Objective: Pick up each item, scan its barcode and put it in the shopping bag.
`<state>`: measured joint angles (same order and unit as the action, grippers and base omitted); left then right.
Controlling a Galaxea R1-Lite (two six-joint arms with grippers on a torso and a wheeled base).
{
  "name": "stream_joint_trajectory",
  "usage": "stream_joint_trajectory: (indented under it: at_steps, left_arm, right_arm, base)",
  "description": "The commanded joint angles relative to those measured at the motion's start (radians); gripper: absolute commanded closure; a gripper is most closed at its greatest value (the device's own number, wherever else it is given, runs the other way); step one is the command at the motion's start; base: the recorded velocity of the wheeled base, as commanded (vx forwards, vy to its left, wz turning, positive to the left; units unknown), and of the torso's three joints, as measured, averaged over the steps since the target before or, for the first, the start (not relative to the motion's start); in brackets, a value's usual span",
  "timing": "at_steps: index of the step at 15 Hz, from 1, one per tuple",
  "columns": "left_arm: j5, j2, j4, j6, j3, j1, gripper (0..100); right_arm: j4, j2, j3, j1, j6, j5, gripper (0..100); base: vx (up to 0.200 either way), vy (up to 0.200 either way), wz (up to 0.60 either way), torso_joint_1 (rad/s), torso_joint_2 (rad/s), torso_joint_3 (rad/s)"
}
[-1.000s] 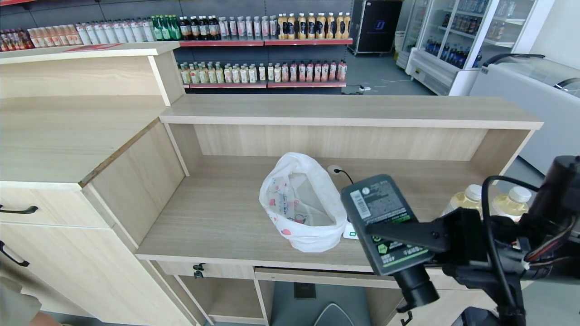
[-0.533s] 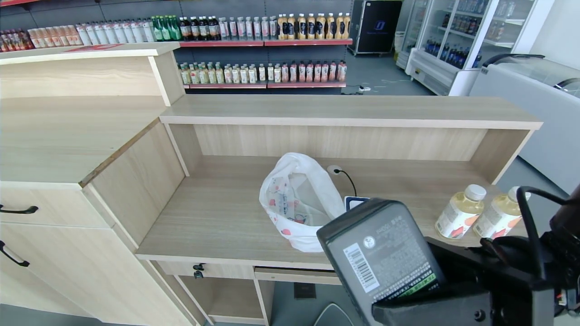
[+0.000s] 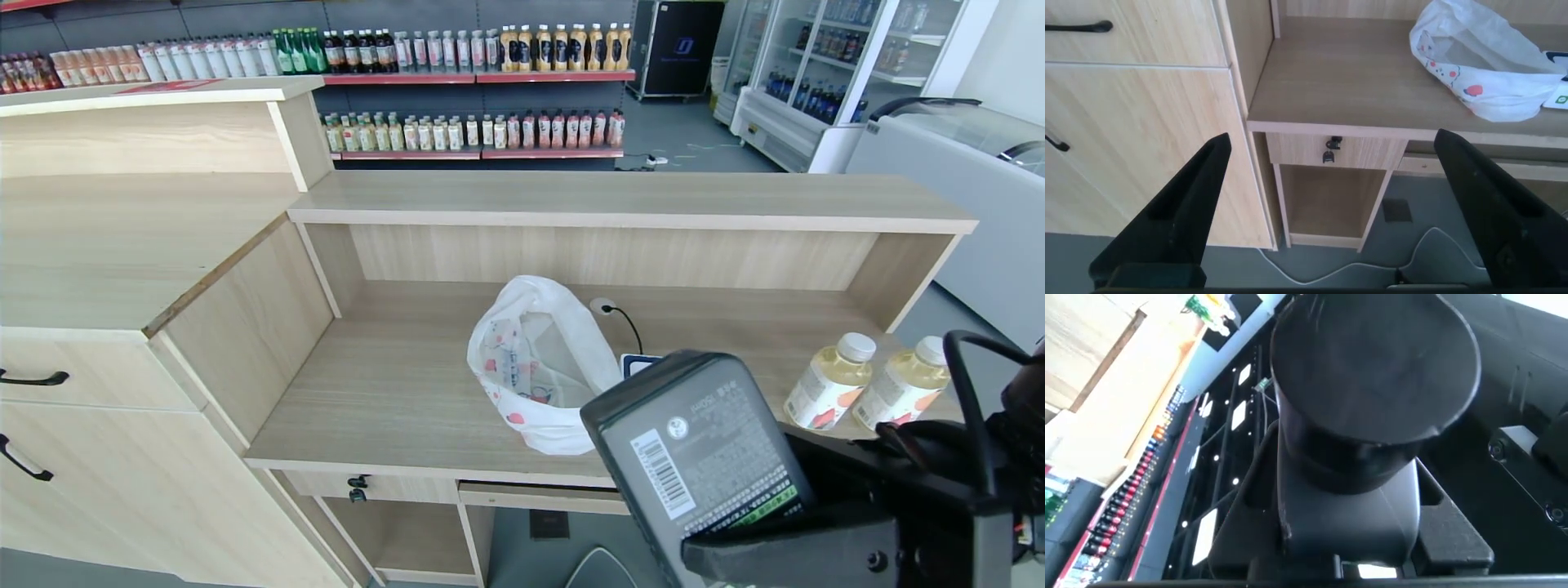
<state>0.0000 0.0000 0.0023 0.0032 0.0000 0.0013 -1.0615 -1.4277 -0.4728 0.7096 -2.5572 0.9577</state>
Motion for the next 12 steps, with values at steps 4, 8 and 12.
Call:
stream_joint_trajectory:
  at_steps: [4,8,12]
  left_arm:
    - [0.0,0.002,0.001,0.0,0.0,0.0,0]
    - [0.0,0.002,0.001,0.0,0.0,0.0,0]
    - [0.0,0.002,0.001,0.0,0.0,0.0,0]
  right_arm:
    - [0.003,0.001,0.0,0.002,-0.001,0.004,100]
    - [0.006,0.009,0.005,0.002,-0.006,0.004,100]
    - [0.006,0.01,0.006,0.002,-0.006,0.004,100]
  base:
    - [0.0,0.0,0.0,0.0,0.0,0.0]
    - [0.0,0.0,0.0,0.0,0.0,0.0]
    - [0.0,0.0,0.0,0.0,0.0,0.0]
